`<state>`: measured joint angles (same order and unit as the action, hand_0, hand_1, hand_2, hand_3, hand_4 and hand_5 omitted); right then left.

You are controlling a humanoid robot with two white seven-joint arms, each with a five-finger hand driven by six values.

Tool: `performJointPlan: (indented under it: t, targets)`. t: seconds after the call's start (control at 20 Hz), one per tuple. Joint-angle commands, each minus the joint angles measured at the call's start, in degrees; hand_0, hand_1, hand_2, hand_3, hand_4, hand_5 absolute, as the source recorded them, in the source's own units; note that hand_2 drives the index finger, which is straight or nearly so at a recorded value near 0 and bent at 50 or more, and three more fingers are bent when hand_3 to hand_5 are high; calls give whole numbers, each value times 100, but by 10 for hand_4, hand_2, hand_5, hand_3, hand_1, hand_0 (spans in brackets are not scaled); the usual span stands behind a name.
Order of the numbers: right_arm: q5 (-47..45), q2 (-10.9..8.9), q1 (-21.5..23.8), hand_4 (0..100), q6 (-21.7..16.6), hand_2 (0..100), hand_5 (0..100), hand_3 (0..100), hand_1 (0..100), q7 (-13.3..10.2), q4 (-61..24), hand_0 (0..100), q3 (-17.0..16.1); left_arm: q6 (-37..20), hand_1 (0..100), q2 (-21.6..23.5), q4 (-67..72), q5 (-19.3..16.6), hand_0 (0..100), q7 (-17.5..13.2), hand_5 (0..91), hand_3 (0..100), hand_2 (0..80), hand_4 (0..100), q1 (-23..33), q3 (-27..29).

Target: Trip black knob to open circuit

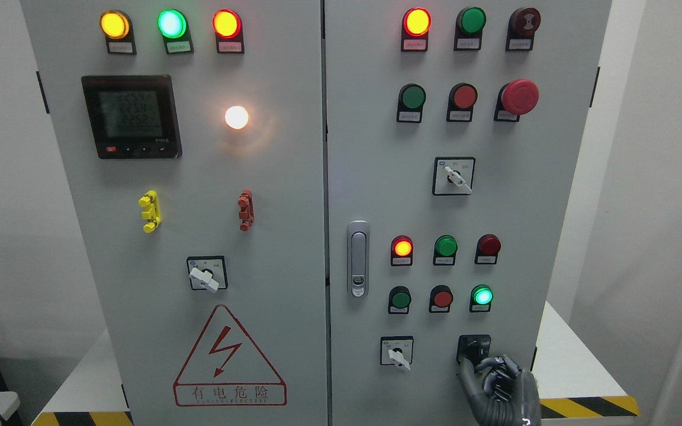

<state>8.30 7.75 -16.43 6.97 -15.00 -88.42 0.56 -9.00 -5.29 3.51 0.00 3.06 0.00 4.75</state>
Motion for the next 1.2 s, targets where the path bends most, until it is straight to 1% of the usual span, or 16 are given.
performJointPlan:
  t: [0.0,0.85,1.15]
  targets:
    - [13,-2,0,1000,24,621,995,984,810,-3,1,458,137,3,389,1,0,-184,120,2,0,0,0,0,-44,0]
    - [22,-2,0,993,41,602,994,969,827,-3,9,443,137,3,389,1,0,-193,120,2,0,0,0,0,-44,0]
    - [207,-2,0,992,41,598,994,967,834,-3,18,435,128,3,389,1,0,-185,120,2,0,0,0,0,-44,0]
